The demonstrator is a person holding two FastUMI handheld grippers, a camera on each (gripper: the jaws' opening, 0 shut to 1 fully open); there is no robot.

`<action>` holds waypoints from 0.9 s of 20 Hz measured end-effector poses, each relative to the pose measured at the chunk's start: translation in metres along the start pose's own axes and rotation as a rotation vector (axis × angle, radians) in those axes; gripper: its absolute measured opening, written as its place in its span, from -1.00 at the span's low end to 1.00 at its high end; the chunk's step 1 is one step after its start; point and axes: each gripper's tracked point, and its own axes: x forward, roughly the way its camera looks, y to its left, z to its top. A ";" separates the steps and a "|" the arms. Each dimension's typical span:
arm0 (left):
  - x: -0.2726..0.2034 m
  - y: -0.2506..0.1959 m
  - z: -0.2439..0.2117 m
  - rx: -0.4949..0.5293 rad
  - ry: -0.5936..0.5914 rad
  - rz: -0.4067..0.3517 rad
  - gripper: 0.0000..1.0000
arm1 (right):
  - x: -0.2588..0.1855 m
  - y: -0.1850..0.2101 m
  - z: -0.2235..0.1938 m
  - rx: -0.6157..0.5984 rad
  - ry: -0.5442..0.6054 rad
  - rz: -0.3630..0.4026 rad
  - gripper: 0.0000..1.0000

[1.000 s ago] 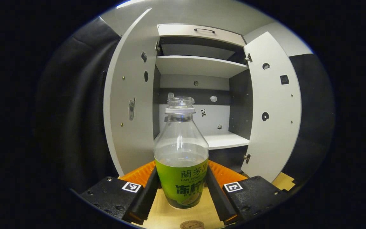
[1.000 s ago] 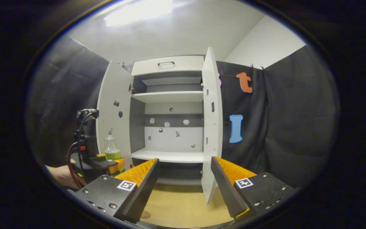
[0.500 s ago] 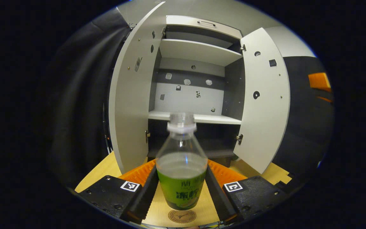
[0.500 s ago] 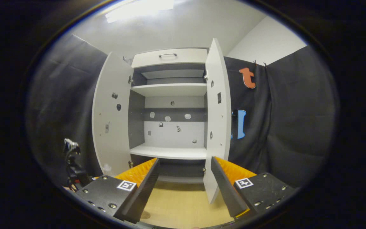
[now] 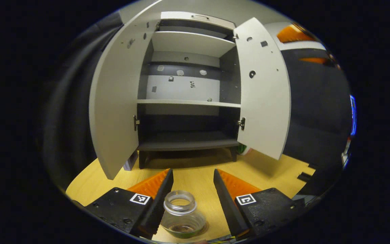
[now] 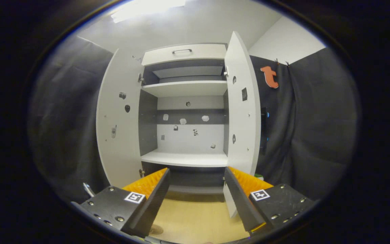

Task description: Grasp the bottle in the cabinet with the left hand and place it on the coaster, then close the right door with the right hand and the left door with the left hand.

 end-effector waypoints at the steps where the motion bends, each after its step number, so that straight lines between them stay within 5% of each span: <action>1: 0.000 0.003 -0.010 -0.018 0.014 0.004 0.55 | 0.003 -0.003 -0.003 0.016 0.016 -0.005 0.95; 6: 0.000 -0.009 -0.009 -0.109 0.015 -0.066 0.55 | 0.006 -0.022 -0.014 0.038 0.034 -0.050 0.95; 18: -0.011 0.002 0.013 -0.012 0.059 -0.048 0.60 | -0.019 -0.073 -0.030 0.056 0.038 -0.132 0.95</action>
